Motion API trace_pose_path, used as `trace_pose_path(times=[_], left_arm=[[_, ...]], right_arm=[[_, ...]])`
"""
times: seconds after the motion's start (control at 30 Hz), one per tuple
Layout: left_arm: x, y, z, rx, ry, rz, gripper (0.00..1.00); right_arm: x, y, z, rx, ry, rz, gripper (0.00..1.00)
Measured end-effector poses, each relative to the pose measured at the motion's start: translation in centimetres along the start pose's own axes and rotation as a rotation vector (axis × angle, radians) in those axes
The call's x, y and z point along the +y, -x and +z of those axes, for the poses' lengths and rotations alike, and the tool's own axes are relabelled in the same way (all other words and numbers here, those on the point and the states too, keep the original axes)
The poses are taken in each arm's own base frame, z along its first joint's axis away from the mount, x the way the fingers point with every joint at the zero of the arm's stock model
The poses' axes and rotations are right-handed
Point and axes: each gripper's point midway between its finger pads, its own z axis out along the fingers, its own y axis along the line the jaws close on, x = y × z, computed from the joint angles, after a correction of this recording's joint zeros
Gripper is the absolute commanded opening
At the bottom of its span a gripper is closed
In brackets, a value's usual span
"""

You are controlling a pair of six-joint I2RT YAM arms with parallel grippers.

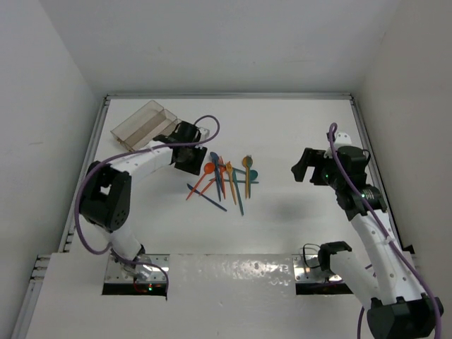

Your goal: Sort the eating utensils into containers

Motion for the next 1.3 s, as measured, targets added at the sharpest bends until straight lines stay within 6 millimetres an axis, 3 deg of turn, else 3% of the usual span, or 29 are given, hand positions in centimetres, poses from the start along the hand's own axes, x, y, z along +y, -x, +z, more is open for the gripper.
trace_pose_path(times=[0.27, 0.63, 0.73, 0.87, 0.97, 1.13, 1.23, 1.3], left_arm=[[0.0, -0.9, 3.8, 0.084, -0.012, 0.034, 0.37], [-0.6, -1.6, 6.1, 0.123, -0.060, 0.047, 0.35], [-0.7, -1.3, 6.4, 0.115, -0.059, 0.052, 0.26], [-0.7, -0.8, 6.7, 0.104, -0.053, 0.059, 0.07], [-0.5, -0.6, 6.7, 0.105, -0.042, 0.064, 0.00], [0.2, 0.1, 5.7, 0.110, -0.007, 0.091, 0.00], [1.0, 3.1, 3.2, 0.033, 0.041, 0.129, 0.00], [2.0, 6.5, 0.5, -0.067, 0.082, 0.155, 0.00]], right_arm=[[0.3, -0.5, 0.1, 0.015, 0.021, -0.002, 0.98], [0.1, -1.1, 0.2, 0.028, 0.018, -0.007, 0.98], [0.1, -1.2, 0.2, 0.031, 0.017, -0.007, 0.98], [0.1, -1.2, 0.1, 0.028, 0.020, -0.007, 0.98], [0.2, -1.1, 0.0, 0.019, 0.025, -0.009, 0.99], [0.5, -0.7, -0.5, -0.005, 0.037, -0.012, 0.99], [0.8, -0.6, -0.7, -0.008, 0.056, -0.012, 0.99], [1.1, -0.7, -0.7, -0.005, 0.070, -0.008, 0.99]])
